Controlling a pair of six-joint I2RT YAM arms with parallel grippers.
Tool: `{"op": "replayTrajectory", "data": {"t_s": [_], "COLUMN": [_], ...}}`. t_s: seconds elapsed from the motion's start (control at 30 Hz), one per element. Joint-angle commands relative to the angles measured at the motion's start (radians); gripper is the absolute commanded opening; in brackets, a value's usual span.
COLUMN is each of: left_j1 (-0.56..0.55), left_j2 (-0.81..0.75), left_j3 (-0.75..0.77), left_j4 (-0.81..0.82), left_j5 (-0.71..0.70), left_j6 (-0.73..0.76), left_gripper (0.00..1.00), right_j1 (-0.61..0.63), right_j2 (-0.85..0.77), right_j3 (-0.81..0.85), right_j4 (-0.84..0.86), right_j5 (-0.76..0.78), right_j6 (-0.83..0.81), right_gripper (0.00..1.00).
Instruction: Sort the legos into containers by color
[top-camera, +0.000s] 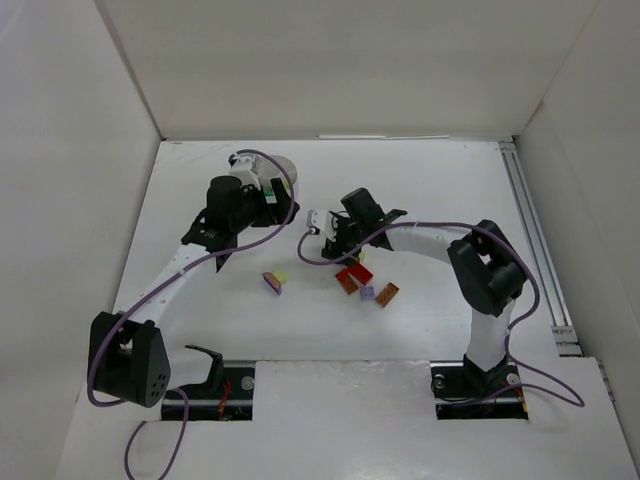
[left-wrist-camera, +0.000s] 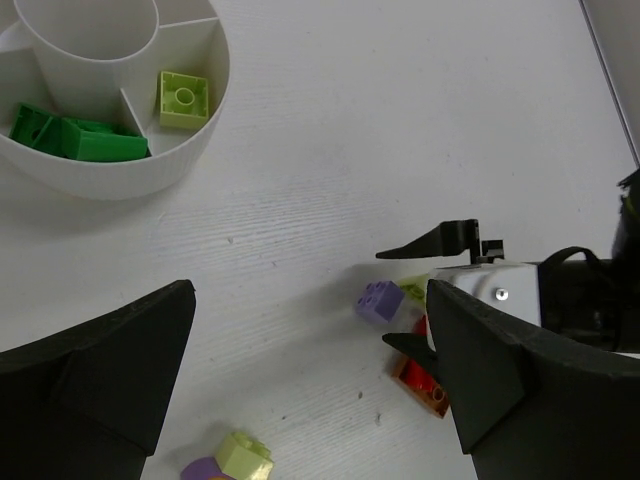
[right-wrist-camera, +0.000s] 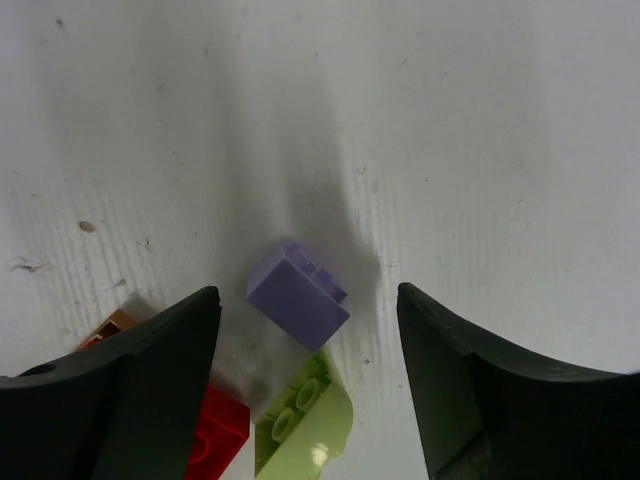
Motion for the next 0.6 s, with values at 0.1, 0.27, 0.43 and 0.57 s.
{"op": "replayTrajectory", "data": {"t_s": [0.1, 0.27, 0.43, 0.57], "left_j1": [0.005, 0.014, 0.014, 0.014], "left_j2": [-0.03, -0.03, -0.03, -0.039], "left_j3": [-0.008, -0.008, -0.008, -0.008], "left_j4": [0.009, 0.0, 0.0, -0.011], "left_j5": [-0.013, -0.022, -0.022, -0.043], "left_j6": [0.002, 0.002, 0.002, 0.002], "left_gripper": [0.99, 0.99, 0.99, 0.99], "right_j1": [0.006, 0.006, 0.006, 0.015], "right_j2": [0.052, 0.071, 0.081, 0.081], "right_j3": [0.06, 0.069, 0.08, 0.089], "right_j4": [-0.028, -0.017, -0.017, -0.017], "right_j5": [0.072, 0.069, 0.029, 0.007], "right_j6": [0.035, 0.044, 0.044, 0.035], "right_gripper": [0.66, 0.55, 0.59, 0.63]}}
